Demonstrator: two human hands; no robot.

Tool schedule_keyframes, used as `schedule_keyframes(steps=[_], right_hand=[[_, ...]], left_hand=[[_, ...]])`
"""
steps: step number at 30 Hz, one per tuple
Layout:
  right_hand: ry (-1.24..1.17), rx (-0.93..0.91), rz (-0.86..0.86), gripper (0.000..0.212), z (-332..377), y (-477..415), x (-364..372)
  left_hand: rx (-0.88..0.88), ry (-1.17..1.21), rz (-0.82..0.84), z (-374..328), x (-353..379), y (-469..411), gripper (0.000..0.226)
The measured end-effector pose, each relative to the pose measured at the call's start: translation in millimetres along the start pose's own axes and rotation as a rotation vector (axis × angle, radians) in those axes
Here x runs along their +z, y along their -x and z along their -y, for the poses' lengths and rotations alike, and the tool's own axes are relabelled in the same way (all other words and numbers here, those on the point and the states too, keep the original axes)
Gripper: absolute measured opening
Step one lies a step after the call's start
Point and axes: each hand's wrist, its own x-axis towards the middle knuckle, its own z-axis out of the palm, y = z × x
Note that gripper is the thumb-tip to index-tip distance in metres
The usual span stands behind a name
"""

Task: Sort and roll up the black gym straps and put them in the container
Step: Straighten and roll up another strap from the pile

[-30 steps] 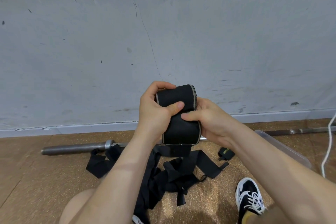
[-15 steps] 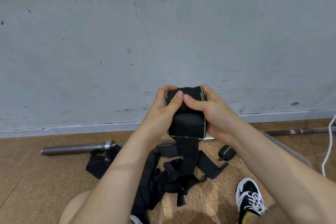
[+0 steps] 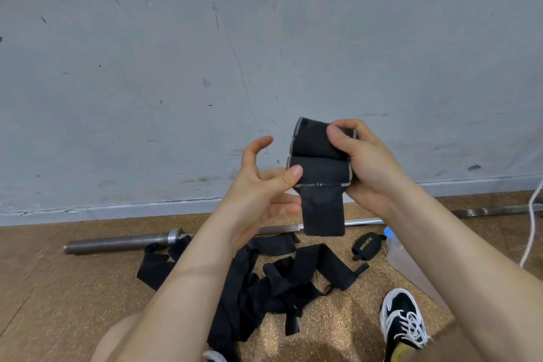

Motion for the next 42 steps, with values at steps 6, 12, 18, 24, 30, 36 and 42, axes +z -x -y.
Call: schedule_keyframes(steps=[6,12,18,24,30,36,42], right_hand=[[-0.123,-0.024,-0.083,0.007,9,-7,-13],[-0.100,-0.015,-0.006,0.009,7,-2,-10],[0.185,-0.067,0.047,0.013,0,-5,-14],[0.406,-0.173,0.063,0.017,-4,-8,-18],[0.568,-0.206,0.225,0.025,-1,4,-14],[0.512,-0.178,0.307,0.031,-2,10,-6],[0.494,-0.187,0.326,0.038,-7,13,-1]], left_hand=[[0.243,-0.345,0.158,0,-2,8,0.077],[0.799,-0.923,-0.159,13,10,3,0.052],[0.888,-0.818,-0.058,4,6,7,0.022],[0.568,-0.667,0.061,-1,8,16,0.026],[0.524,-0.480,-0.021,1,6,16,0.026],[0.563,-0.417,-0.209,-1,6,6,0.015],[0.386,-0.127,-0.251,3,12,1,0.023]])
